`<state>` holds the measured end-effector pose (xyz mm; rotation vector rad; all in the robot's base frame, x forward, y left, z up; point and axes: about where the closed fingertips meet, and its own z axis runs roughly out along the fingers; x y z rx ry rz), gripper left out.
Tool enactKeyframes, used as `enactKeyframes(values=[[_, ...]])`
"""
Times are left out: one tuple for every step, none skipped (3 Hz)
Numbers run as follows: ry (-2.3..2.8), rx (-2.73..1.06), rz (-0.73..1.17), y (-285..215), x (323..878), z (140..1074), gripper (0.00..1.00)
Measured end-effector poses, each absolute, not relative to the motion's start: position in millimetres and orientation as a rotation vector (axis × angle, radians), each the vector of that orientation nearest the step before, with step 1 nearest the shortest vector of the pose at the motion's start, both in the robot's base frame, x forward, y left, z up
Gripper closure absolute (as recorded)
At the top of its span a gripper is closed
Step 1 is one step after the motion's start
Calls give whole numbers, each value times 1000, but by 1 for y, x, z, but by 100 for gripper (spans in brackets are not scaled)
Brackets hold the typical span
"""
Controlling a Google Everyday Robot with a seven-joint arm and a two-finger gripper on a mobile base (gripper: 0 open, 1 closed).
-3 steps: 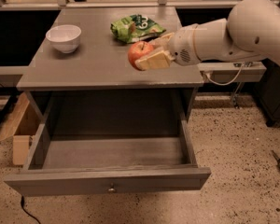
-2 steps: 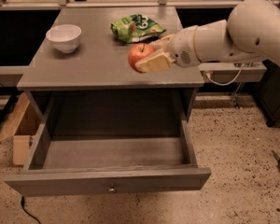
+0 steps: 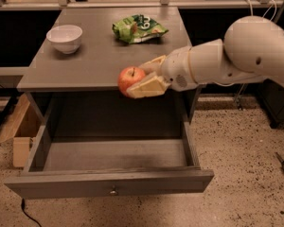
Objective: Place apple into top drawer
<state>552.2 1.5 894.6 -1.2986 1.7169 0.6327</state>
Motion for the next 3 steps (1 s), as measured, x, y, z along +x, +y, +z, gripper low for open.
enactKeyframes(values=[[1785, -1308, 706, 25, 517, 844, 100], [1867, -1283, 771, 48, 496, 786, 100], [1938, -1194, 763, 59, 501, 743, 100]])
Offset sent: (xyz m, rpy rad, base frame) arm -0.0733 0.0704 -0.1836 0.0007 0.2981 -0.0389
